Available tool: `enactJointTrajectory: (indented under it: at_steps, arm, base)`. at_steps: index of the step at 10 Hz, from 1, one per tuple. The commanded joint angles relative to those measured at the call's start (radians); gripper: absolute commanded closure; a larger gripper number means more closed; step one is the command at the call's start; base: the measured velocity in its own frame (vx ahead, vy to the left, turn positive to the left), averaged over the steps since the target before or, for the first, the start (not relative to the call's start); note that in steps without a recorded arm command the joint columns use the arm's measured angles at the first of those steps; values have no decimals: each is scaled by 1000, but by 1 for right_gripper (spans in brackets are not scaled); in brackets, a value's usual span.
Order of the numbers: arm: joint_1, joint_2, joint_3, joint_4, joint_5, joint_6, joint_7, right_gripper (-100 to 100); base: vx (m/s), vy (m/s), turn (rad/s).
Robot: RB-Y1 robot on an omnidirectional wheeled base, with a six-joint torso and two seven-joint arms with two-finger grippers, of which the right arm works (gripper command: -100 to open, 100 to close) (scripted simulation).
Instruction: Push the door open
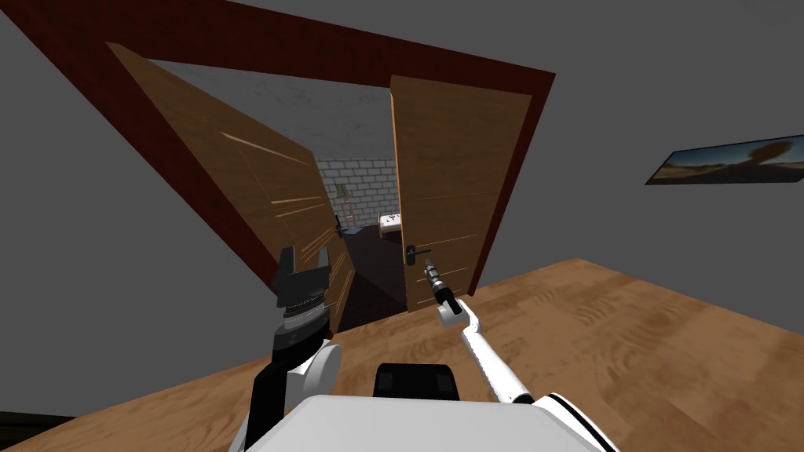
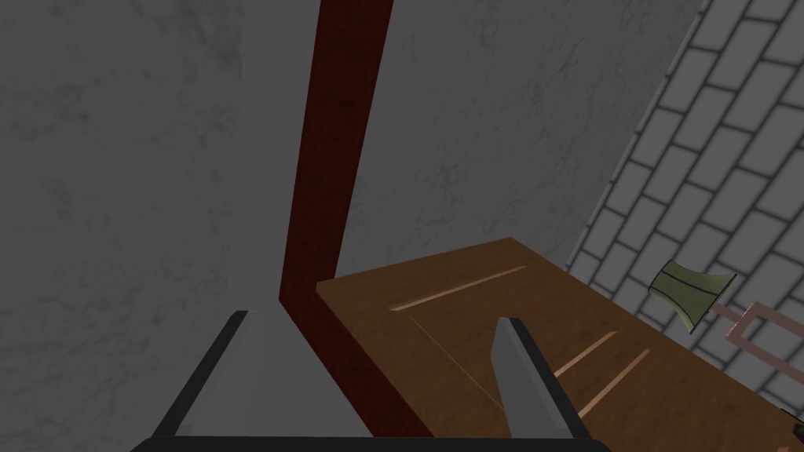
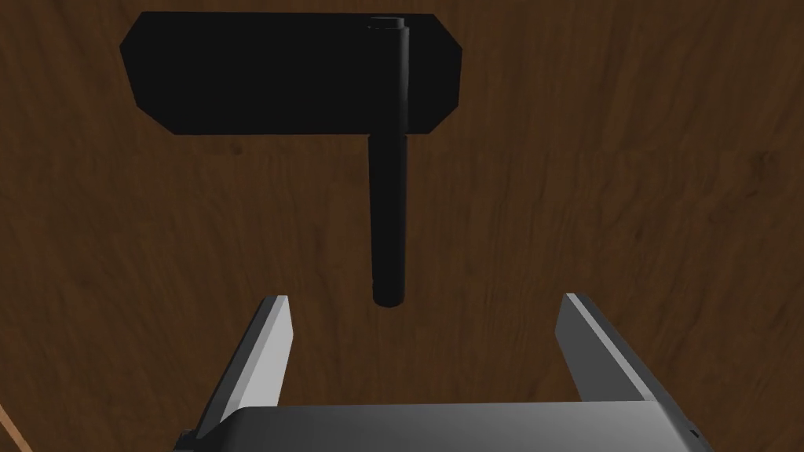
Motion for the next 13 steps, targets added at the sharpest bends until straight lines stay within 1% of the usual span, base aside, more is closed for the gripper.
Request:
enactJointTrajectory:
  at_steps: [1,4,8,9,10,13]
  arm:
    - [-2,-2,-3,5,0,-3,1,-100]
    - [-5,-3,-12,17,-1,-11,4,-100]
    - [-9,4,-22,31,-3,-20,7,-100]
    - [-9,3,-20,30,-2,-19,7,-100]
    - [-9,3,-20,30,-2,-19,7,100]
    - [-9,3,-20,30,-2,-19,7,100]
  base:
    - [192,49,23]
    - [184,29,24]
    - [188,35,24]
    - [77,24,1]
    - [-10,-4,-2]
    - [-11,-6,7]
